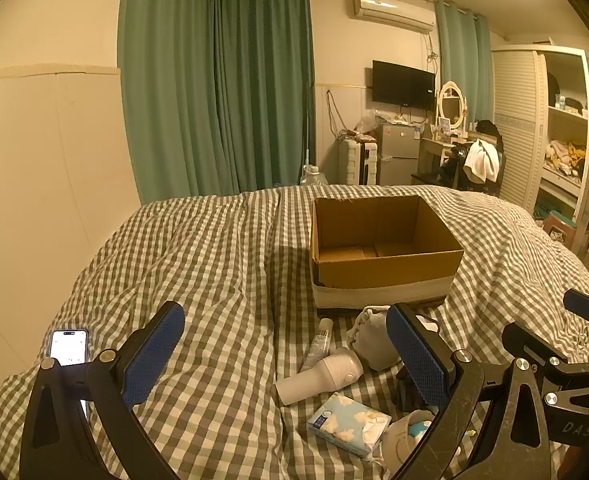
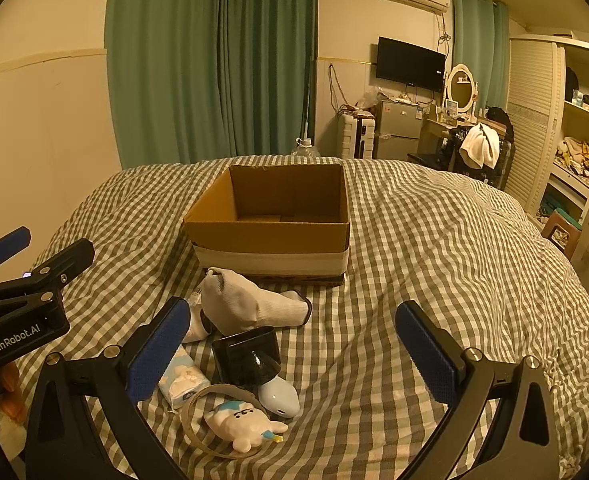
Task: Organize objects
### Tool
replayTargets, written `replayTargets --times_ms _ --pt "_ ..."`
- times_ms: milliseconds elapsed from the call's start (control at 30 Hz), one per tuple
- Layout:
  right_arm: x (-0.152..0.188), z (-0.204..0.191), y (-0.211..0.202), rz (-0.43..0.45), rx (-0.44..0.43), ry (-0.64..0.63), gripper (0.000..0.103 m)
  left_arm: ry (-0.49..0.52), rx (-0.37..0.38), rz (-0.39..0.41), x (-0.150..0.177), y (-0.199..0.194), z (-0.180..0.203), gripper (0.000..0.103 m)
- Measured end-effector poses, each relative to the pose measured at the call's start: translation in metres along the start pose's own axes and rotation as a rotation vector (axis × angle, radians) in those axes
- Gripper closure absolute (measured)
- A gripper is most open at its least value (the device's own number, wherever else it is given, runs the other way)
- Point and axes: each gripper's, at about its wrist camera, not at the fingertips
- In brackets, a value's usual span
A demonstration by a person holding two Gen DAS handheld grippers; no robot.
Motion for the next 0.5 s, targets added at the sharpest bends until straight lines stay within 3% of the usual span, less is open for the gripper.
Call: replayTargets --times_ms 500 --pt "0.0 -0.0032 0.0014 -0.008 0.046 0.024 0.0 0.007 0.01 -0.005 -0.0004 -0.0004 0.0023 0.0"
Point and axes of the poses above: each gripper's, at about its wrist camera, not at the fingertips, and y roughly the way its jaws point, z to its right, x to its underside, and after that the axes turned 4 degrees about z, right-handed
